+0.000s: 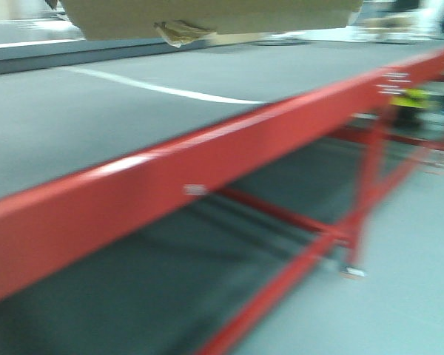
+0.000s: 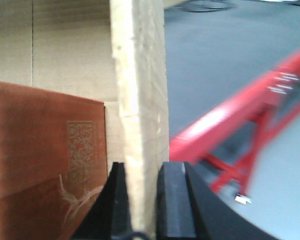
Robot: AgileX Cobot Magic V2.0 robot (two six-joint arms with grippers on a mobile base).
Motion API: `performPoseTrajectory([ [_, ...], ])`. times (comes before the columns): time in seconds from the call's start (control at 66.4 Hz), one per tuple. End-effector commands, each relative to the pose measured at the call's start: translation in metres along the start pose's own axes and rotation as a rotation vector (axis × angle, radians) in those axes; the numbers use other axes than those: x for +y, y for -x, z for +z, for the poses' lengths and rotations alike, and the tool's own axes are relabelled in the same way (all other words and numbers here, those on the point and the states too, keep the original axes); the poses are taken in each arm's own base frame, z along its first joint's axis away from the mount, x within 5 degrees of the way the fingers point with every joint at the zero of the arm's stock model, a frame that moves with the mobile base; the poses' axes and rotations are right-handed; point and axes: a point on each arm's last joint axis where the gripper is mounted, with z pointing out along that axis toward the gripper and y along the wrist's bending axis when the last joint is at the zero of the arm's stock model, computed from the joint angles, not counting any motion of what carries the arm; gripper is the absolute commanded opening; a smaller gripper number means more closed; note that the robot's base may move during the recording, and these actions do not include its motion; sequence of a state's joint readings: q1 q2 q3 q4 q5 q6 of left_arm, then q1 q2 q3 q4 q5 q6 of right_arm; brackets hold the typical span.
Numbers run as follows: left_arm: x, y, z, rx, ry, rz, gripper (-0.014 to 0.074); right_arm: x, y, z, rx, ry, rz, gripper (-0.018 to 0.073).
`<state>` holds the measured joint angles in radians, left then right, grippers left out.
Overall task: Stack two boxes on right shelf middle
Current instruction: 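Drive the base toward the blue-bin shelving while holding the boxes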
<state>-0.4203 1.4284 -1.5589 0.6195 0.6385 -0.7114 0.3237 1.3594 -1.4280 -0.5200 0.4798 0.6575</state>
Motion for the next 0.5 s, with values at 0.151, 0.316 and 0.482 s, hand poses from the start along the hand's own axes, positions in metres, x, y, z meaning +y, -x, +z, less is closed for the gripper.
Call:
performPoseTrajectory([
  [0.151, 0.0010, 0.0090, -0.0060, -0.054, -0.013, 0.004, -0.0111, 0.0018, 0.0145, -0.0088, -0.098, 0.042, -0.003, -0.0143],
  [0.316, 0.0010, 0.0090, -0.0060, -0.054, -0.013, 0.004, -0.0111, 0.0019, 0.0147, -0.0088, -0.099, 0.043, -0.003, -0.0143],
  [0.482, 0.0010, 0.0090, -0.0060, -0.054, -0.013, 0.004, -0.0111, 0.0021, 0.0149, -0.0088, -0.102, 0.046, -0.003, -0.0143],
])
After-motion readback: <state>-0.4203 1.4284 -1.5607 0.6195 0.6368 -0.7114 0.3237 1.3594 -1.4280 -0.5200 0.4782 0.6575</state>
